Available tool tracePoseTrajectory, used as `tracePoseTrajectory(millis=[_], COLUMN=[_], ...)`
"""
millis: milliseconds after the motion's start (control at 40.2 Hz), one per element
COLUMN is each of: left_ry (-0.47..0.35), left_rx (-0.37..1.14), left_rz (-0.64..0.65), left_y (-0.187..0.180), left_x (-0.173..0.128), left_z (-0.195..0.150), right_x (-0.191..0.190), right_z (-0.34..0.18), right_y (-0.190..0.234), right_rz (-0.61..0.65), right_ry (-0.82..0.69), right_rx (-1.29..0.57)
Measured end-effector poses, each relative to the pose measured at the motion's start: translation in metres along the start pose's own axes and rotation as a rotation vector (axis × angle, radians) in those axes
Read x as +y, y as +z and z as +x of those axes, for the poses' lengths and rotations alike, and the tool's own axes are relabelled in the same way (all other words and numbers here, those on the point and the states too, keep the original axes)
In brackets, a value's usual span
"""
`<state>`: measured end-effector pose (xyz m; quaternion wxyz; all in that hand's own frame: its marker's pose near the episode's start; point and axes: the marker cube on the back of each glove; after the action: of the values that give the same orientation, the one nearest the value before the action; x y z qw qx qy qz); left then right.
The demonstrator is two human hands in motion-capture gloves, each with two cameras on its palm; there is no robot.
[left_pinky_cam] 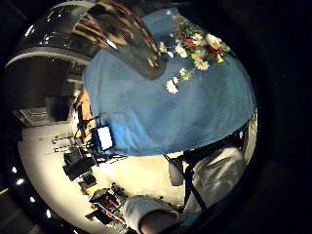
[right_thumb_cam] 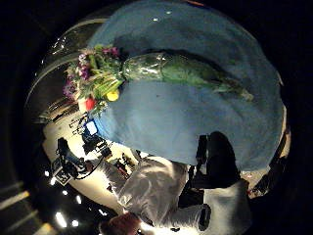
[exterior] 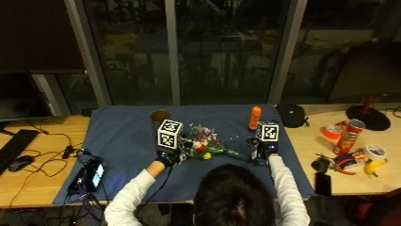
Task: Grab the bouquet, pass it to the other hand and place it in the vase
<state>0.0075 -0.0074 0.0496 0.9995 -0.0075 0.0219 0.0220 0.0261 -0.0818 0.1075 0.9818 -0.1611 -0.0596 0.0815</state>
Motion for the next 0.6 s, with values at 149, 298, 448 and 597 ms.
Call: tracePoseTrajectory(millis=[149, 298, 448, 597], left_ry=[0.008, 0.006, 0.003, -0.005], left_rx=[-0.002, -0.017, -0.009, 0.004], left_rz=[-0.011, -0.024, -0.019, -0.029], left_y=[0.004, 0.001, 0.0, 0.002], left_x=[0.001, 0.004, 0.005, 0.005], left_z=[0.0, 0.0, -0.002, -0.007], right_x=[-0.017, -0.031, -0.039, -0.045], right_z=[0.004, 0.007, 0.001, 0.0], right_y=[0.023, 0.041, 0.051, 0.056], right_rz=[-0.017, -0.014, -0.035, 0.001], right_ry=[0.044, 0.07, 0.009, 0.053], right_rx=[0.015, -0.006, -0.048, 0.001])
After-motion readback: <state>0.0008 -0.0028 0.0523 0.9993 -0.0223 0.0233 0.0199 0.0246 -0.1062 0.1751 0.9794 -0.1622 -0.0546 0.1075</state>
